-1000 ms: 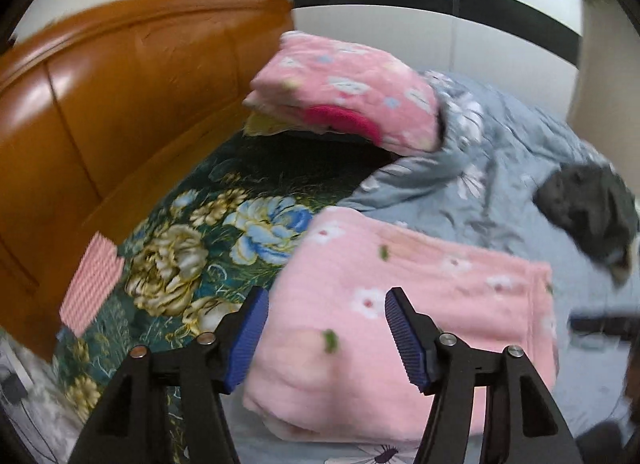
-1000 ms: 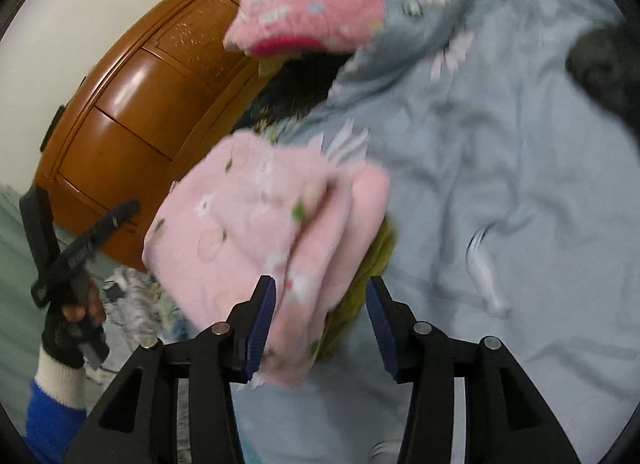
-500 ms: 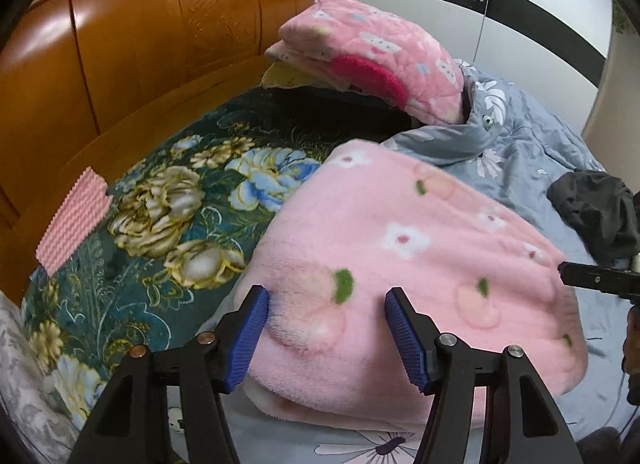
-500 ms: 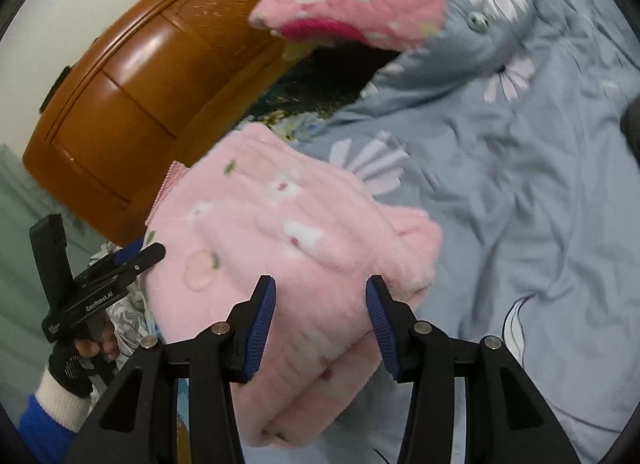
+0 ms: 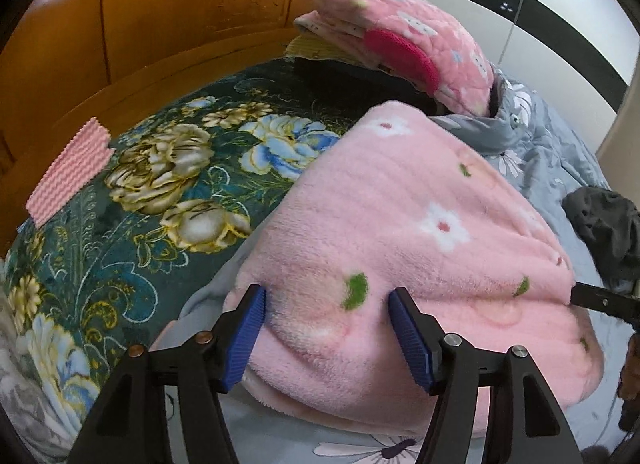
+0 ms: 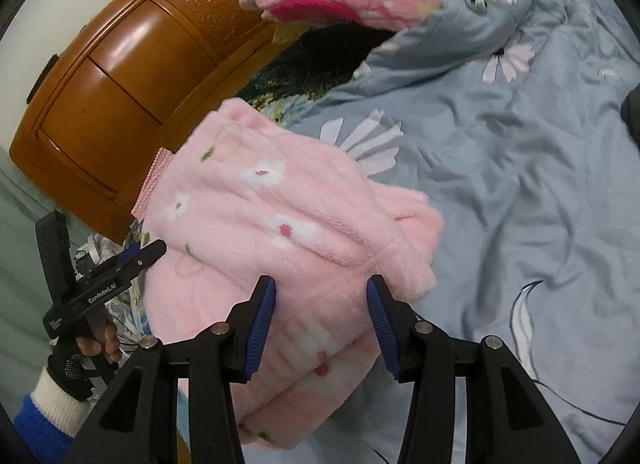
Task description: Fold clothes
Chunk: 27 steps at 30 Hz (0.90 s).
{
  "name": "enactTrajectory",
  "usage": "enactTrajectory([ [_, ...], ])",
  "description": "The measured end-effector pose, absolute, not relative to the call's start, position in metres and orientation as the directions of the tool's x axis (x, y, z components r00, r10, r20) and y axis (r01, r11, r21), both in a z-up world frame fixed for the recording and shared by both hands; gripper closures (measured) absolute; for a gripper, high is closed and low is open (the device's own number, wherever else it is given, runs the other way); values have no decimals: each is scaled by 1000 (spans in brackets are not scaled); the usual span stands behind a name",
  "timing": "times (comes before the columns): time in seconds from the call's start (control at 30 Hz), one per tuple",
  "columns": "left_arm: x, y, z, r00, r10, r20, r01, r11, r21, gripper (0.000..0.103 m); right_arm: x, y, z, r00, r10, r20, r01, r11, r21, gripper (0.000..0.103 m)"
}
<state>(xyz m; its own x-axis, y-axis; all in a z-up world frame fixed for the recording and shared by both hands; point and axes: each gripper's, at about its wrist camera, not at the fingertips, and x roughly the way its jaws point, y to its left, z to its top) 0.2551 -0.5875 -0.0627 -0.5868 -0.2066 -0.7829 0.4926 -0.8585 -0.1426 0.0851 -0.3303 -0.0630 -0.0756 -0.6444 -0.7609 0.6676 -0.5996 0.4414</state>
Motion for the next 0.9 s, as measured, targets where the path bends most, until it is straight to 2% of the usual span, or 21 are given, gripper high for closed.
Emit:
enactTrajectory([
  [0.2,269,-555,-35,-602,-267,-753,500,-861,-94,33,116,-308,-37,-118,-697,-707,655,-590,472,54],
  [0.3,282,-532,-34,-602,-275,-750,517,-850,-104,26,147,-291,-42,-154,-690,-707,632,-619,466,54],
  [0.47,305,-481,-56,-581,-268,-769,524,-846,-100,17,193,-269,-75,-191,-606,-772,606,-692,392,54],
  [0.53,312,-464,-67,-571,-268,-776,526,-845,-95,7,206,-263,-90,-184,-571,-800,604,-708,366,53],
  [0.6,320,-447,-75,-560,-289,-776,536,-841,-74,0,216,-259,-99,-201,-547,-812,613,-718,331,48],
  [0.8,341,-414,-85,-518,-368,-772,629,-776,-53,0,226,-250,-101,-254,-529,-810,613,-735,288,45],
  [0.83,343,-410,-86,-504,-383,-774,645,-763,-42,0,227,-249,-98,-267,-532,-803,612,-737,285,42],
  [0.87,346,-406,-88,-488,-398,-777,659,-752,-29,0,228,-247,-97,-278,-535,-798,612,-739,282,28],
  [0.9,348,-402,-89,-472,-412,-779,672,-740,-15,0,230,-247,-96,-289,-538,-792,612,-740,279,21],
])
